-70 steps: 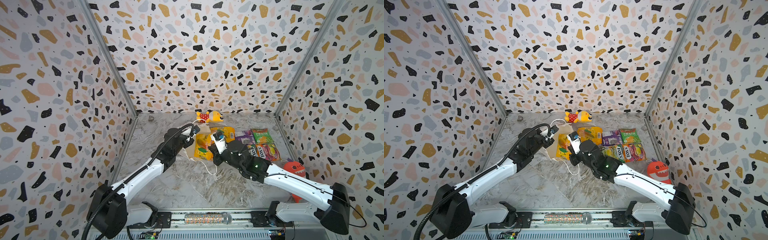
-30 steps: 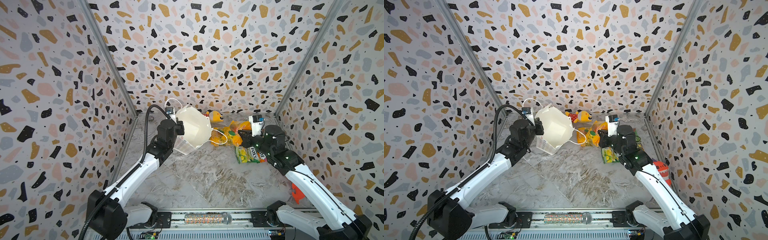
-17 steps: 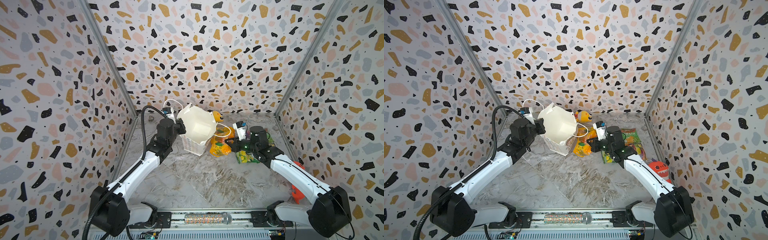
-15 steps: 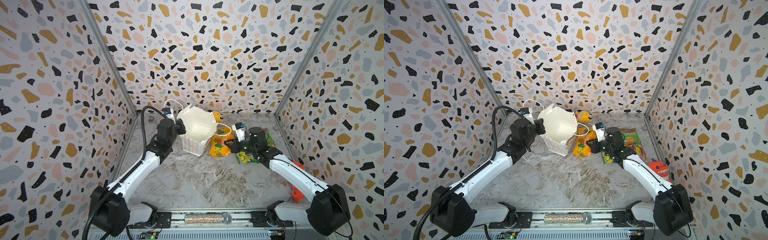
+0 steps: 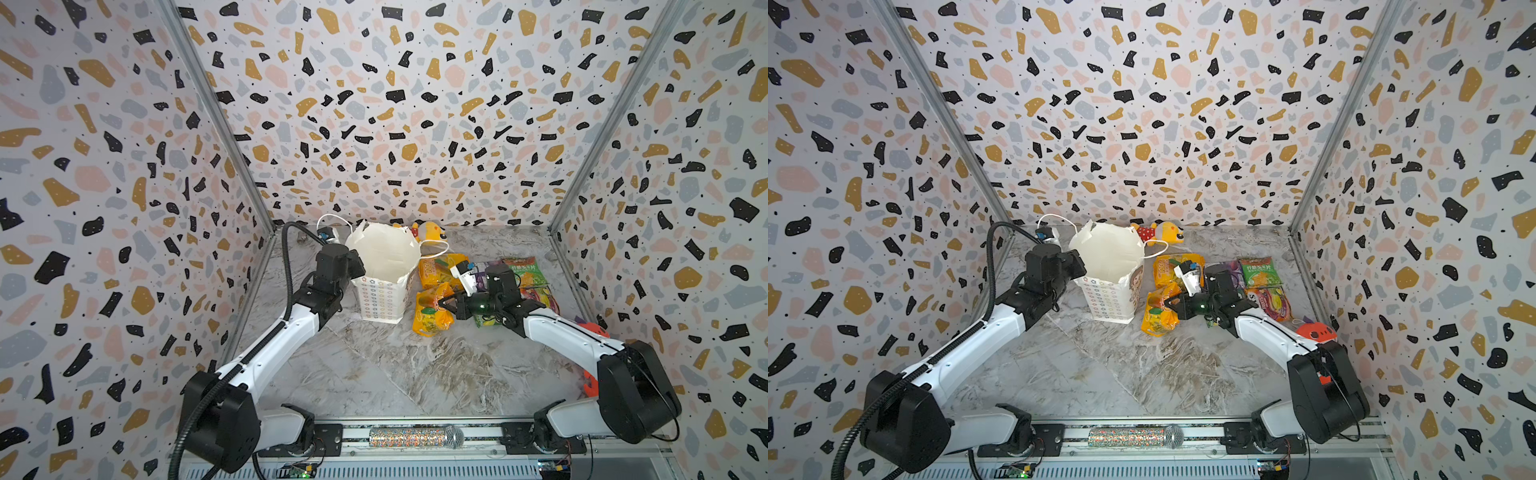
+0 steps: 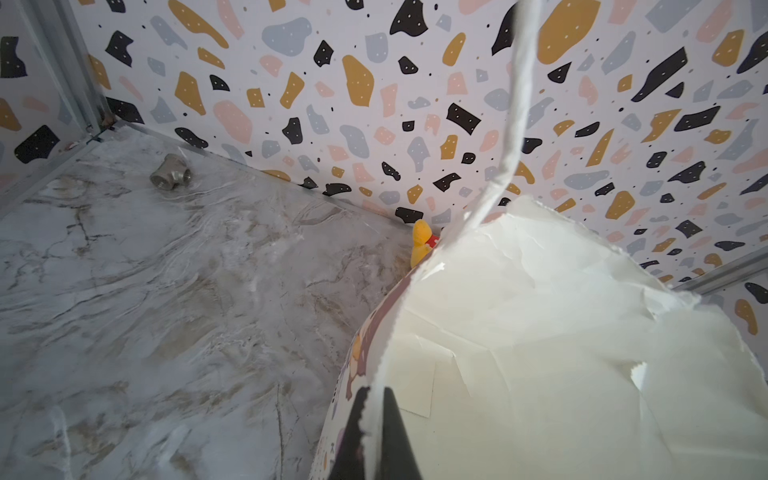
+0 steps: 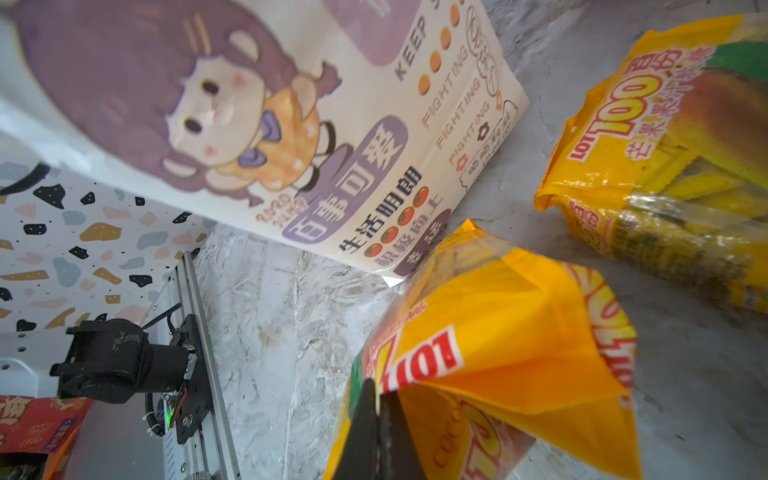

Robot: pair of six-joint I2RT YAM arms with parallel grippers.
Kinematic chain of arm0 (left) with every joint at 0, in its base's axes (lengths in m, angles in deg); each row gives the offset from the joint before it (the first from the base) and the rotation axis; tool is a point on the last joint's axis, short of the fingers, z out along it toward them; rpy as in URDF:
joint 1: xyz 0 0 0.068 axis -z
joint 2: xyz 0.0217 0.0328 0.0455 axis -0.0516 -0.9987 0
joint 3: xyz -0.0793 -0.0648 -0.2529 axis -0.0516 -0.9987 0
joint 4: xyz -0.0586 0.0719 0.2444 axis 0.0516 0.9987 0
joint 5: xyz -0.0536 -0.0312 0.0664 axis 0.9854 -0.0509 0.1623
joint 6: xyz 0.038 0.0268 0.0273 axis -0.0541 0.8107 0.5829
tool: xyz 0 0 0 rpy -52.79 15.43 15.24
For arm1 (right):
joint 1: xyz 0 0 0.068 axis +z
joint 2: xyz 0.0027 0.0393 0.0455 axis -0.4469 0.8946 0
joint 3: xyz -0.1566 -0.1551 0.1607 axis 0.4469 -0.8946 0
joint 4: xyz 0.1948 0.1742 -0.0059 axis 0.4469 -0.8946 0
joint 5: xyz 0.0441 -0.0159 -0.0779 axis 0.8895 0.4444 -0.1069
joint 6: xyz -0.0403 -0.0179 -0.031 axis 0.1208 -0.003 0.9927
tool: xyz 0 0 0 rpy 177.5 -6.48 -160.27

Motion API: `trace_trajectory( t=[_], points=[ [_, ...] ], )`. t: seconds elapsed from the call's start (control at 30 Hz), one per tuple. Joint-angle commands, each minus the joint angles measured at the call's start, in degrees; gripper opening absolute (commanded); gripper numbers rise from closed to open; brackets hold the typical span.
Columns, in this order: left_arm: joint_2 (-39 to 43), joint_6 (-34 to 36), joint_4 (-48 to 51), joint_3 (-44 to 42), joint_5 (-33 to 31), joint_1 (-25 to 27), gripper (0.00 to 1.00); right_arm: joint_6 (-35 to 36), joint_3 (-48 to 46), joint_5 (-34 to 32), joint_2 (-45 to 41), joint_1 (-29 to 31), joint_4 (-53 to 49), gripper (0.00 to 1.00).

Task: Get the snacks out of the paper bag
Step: 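Carry the yellow pack with the right gripper while the left sets the bag upright, then lower the yellow pack onto the table next to the first yellow pack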

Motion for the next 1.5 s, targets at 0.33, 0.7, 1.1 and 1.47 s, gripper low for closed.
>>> trace_trajectory(
  t=[0.33, 0.7, 1.1, 1.47],
  points=[
    [4.89, 0.93, -1.33, -3.21, -2.16, -1.48, 0.13, 5.97, 9.44, -11.01, 3.86, 0.18, -11.72, 0.07],
    [7.95, 4.59, -2.51, -3.50, -4.30, -1.56, 0.55, 6.48, 14.15, -19.54, 5.84, 0.32, -20.06, 0.13],
    [16.00, 6.62, -4.90, -11.58, -11.99, -1.51, 0.66, 4.44, 13.30, -25.67, 5.79, 0.89, -22.54, 0.00],
    [18.15, 7.28, -4.64, -16.45, -10.67, -1.51, 0.67, 2.81, 11.81, -27.82, 3.37, 0.89, -23.44, 0.00]
  ],
)
